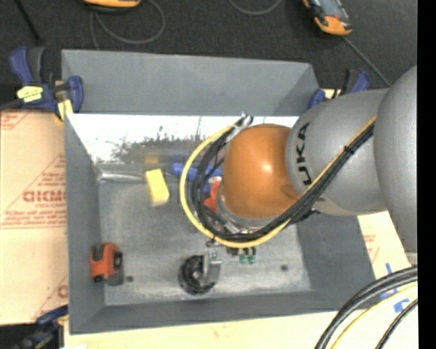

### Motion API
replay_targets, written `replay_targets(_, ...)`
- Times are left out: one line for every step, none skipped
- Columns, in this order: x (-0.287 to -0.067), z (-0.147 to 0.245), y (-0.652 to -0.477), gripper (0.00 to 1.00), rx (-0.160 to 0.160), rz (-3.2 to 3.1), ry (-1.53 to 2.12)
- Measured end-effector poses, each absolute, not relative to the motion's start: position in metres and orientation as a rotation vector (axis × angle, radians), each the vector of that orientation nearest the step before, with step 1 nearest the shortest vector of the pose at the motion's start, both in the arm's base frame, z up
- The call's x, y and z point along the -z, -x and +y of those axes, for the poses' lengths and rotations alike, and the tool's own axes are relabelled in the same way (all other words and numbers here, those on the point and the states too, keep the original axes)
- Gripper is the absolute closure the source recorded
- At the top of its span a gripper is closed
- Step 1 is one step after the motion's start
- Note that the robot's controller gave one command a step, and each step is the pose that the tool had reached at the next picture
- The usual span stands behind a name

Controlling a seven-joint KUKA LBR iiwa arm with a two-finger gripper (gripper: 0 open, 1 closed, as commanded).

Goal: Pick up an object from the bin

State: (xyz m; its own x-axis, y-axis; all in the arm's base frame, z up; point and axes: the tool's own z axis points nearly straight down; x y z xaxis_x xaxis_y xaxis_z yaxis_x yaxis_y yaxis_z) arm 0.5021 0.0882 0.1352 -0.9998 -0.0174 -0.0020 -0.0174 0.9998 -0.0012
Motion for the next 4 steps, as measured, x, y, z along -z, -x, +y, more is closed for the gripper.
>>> replay_targets(-0.182, 0.101, -0.506, 0.00, 0.003, 3.143, 0.150)
replay_targets(-0.206, 0.103, -0.498, 0.00, -0.001, 3.125, 0.209)
replay_targets(-0.151, 0.105, -0.501, 0.00, -0.003, 3.125, 0.214)
replay_targets(-0.114, 0.104, -0.498, 0.00, 0.001, 3.120, 0.402)
